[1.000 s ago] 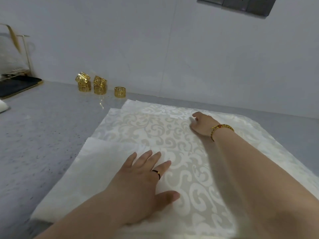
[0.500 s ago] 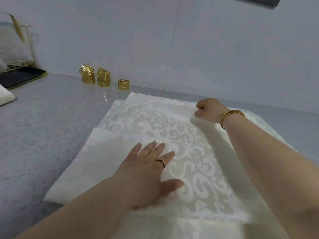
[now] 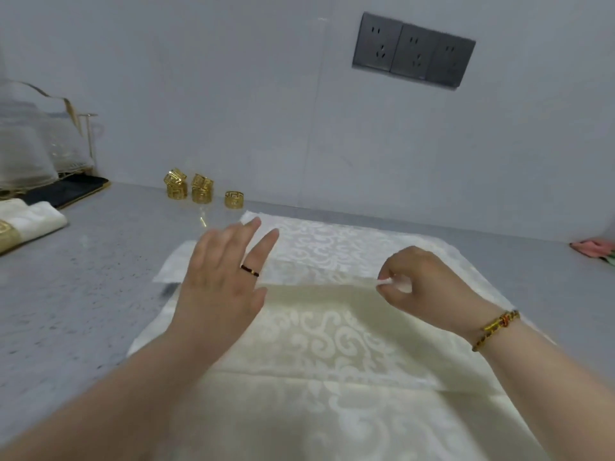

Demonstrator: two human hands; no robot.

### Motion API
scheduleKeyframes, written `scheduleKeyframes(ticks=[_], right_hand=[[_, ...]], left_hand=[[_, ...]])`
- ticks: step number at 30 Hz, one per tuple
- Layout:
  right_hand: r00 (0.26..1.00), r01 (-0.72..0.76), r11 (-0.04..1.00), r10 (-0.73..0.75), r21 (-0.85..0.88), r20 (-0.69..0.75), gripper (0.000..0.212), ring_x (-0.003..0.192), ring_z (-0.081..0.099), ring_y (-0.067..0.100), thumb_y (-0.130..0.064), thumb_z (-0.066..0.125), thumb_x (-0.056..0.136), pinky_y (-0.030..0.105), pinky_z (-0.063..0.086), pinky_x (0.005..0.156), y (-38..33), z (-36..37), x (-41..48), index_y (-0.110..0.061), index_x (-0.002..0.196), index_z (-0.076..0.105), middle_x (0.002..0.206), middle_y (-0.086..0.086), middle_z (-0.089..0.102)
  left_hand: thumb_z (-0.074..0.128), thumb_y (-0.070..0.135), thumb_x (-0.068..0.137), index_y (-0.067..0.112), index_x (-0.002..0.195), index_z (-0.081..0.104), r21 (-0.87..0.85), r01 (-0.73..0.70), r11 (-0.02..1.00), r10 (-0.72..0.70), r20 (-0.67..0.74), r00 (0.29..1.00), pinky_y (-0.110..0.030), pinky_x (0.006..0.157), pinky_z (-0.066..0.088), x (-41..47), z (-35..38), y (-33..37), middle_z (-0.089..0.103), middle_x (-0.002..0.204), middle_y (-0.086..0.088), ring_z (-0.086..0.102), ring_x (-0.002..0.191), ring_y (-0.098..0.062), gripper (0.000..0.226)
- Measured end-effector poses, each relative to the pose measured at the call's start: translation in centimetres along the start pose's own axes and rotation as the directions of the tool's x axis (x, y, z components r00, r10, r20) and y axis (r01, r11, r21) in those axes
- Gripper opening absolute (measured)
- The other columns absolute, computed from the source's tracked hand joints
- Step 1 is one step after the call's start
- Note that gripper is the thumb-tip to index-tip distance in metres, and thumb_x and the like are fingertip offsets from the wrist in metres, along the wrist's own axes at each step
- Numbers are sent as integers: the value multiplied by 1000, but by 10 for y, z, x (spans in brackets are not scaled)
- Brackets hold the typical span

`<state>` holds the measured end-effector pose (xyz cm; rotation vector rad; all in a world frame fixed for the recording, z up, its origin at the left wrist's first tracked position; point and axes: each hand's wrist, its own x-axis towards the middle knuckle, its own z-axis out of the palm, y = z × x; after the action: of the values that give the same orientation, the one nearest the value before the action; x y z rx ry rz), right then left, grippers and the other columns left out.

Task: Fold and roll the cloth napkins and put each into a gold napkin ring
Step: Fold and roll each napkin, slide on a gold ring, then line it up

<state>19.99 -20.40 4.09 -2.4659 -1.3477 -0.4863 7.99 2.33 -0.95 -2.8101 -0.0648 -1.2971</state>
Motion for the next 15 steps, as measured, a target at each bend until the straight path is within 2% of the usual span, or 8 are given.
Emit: scheduleKeyframes(ticks=[2,3,4,6,7,10,12,15], right_hand=[[997,56,998,-56,-9,-50,8,66,58,15,-18,61,68,20,40,62,-1,5,-21,-14,64,66,63,-2,65],[995,75,997,-75,-11,-61,6,65,57,10,-19,61,66,18,40,61,-1,10,-29,-17,62,65,61,-5,64],[993,96,995,-97,-12,-61,8,66,53,4,-22,59,67,18,41,62,-1,16,-37,-20,62,64,60,-9,63],[990,132,990,-135,-58,-43,15,69,48,5,-29,49,68,18,42,65,-2,28,-51,-24,61,62,59,-14,60],[989,140,986,-143,-90,-31,17,69,48,5,-31,46,67,16,41,69,-2,33,-57,-26,60,61,59,-15,59],[989,136,977,-142,-164,-29,19,62,55,8,-29,44,68,15,32,74,-3,45,-72,-27,59,59,58,-15,57],[990,113,971,-128,-210,-59,22,57,56,11,-29,43,70,17,31,74,-1,47,-77,-26,58,60,57,-14,56],[992,59,968,-84,-244,-92,25,54,56,11,-28,43,72,19,32,74,7,42,-85,-25,58,63,57,-12,58]], left_hand=[[92,20,29,7,120,53,69,2,998,-12,133,991,-40,101,18,-10,-1,-7,58,117,-19,40,108,-30,100],[92,18,25,7,111,62,84,-6,996,-8,170,985,-39,97,22,-16,0,-12,64,111,-18,46,105,-29,92],[91,16,26,9,97,71,90,-24,996,7,185,983,-37,91,28,-22,0,-16,69,102,-14,55,98,-28,74],[84,10,32,17,72,76,79,-70,994,50,228,972,-29,76,44,-30,-5,-25,73,82,-5,69,72,-24,41],[83,9,33,20,66,75,54,-83,995,67,256,964,-27,66,51,-34,-8,-29,73,77,-1,70,64,-22,35],[75,10,47,25,63,74,-20,-96,995,98,326,940,-24,43,51,-44,-22,-34,73,74,5,69,58,-14,22],[61,20,58,27,64,74,-23,-124,992,125,353,927,-18,39,47,-50,-32,-33,72,72,10,67,55,-8,16],[46,24,66,26,66,75,-34,-126,991,130,318,939,-17,36,46,-57,-36,-34,71,69,13,66,52,-7,28]])
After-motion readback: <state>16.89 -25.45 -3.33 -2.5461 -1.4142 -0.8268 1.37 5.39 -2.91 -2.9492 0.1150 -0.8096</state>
